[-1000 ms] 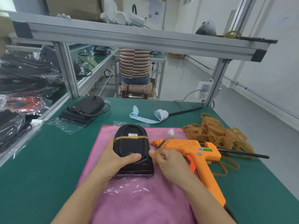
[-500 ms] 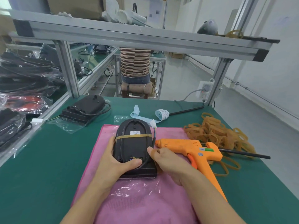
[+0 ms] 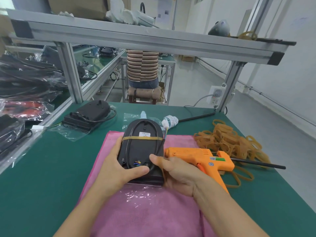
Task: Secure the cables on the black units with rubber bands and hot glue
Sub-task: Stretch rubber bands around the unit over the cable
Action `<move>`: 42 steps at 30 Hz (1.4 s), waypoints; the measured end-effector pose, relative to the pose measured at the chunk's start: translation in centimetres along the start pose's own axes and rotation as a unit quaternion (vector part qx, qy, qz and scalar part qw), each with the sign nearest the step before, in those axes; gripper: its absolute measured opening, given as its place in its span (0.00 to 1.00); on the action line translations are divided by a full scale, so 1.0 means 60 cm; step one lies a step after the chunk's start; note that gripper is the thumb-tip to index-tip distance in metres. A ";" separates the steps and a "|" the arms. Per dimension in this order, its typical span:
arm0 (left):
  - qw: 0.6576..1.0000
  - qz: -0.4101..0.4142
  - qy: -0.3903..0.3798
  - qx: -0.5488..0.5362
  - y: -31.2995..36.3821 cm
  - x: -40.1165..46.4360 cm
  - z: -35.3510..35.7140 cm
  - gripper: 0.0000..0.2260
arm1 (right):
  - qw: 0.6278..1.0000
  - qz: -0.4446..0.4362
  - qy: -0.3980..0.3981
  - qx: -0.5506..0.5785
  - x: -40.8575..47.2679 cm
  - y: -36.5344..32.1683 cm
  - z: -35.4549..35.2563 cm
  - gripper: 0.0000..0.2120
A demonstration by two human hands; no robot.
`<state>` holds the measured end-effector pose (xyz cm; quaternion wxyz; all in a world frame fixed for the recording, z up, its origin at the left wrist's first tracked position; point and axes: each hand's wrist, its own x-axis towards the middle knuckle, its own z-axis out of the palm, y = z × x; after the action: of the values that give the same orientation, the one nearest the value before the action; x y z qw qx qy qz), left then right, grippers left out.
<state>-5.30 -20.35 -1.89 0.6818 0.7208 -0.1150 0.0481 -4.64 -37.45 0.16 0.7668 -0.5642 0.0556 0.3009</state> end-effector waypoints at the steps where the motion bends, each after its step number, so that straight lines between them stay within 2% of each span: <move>1: 1.000 0.001 0.005 -0.008 0.001 0.000 0.000 0.36 | 1.000 0.001 0.009 0.021 0.003 0.002 0.003 0.18; 7: 1.000 0.001 -0.003 -0.002 0.012 0.003 0.000 0.34 | 0.998 -0.010 0.033 0.056 0.011 -0.009 0.005 0.12; 8: 1.000 -0.007 0.018 0.021 0.014 0.005 0.000 0.36 | 0.997 -0.021 0.057 0.053 0.014 -0.013 0.006 0.10; 10: 0.983 -0.004 0.111 0.144 0.018 0.006 0.004 0.39 | 0.991 -0.050 0.113 0.052 0.021 -0.017 0.011 0.08; 12: 0.957 0.094 0.165 0.218 0.022 0.001 0.023 0.27 | 0.983 -0.085 0.149 0.062 0.030 -0.017 0.018 0.04; 15: 0.937 0.158 0.161 0.266 0.014 -0.007 0.074 0.14 | 0.974 -0.128 0.167 0.082 0.040 -0.012 0.033 0.06; 18: 0.912 0.165 0.217 0.307 0.004 0.001 0.101 0.08 | 0.967 -0.150 0.164 0.128 0.043 -0.010 0.048 0.08; 22: 0.873 0.200 0.276 0.348 -0.004 0.011 0.106 0.05 | 0.960 -0.164 0.177 0.142 0.044 -0.001 0.059 0.05; 24: 0.874 0.226 0.274 0.331 -0.009 0.014 0.104 0.04 | 0.956 -0.173 0.189 0.142 0.046 0.005 0.063 0.04; 29: 0.891 0.232 0.207 0.332 -0.017 0.016 0.080 0.05 | 0.945 -0.189 0.221 0.148 0.047 -0.003 0.055 0.06; 34: 0.863 0.178 0.219 0.419 -0.009 0.020 0.067 0.08 | 0.943 -0.165 0.238 0.163 0.051 -0.016 0.046 0.08; 36: 0.878 0.128 0.259 0.382 -0.011 0.023 0.065 0.13 | 0.938 -0.177 0.237 0.179 0.056 -0.019 0.045 0.10; 38: 0.913 0.067 0.283 0.286 -0.014 0.026 0.057 0.21 | 0.936 -0.196 0.240 0.170 0.062 -0.022 0.036 0.13; 40: 0.956 0.005 0.242 0.163 -0.008 0.026 0.049 0.24 | 0.943 -0.198 0.233 0.134 0.060 -0.022 0.028 0.10; 42: 0.978 -0.033 0.189 0.076 0.000 0.032 0.043 0.23 | 0.952 -0.189 0.220 0.094 0.058 -0.023 0.017 0.05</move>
<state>-3.64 -23.11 -1.60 0.6357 0.7518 0.0443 0.1697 -1.35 -35.40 0.22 0.8282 -0.5417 0.1430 0.0124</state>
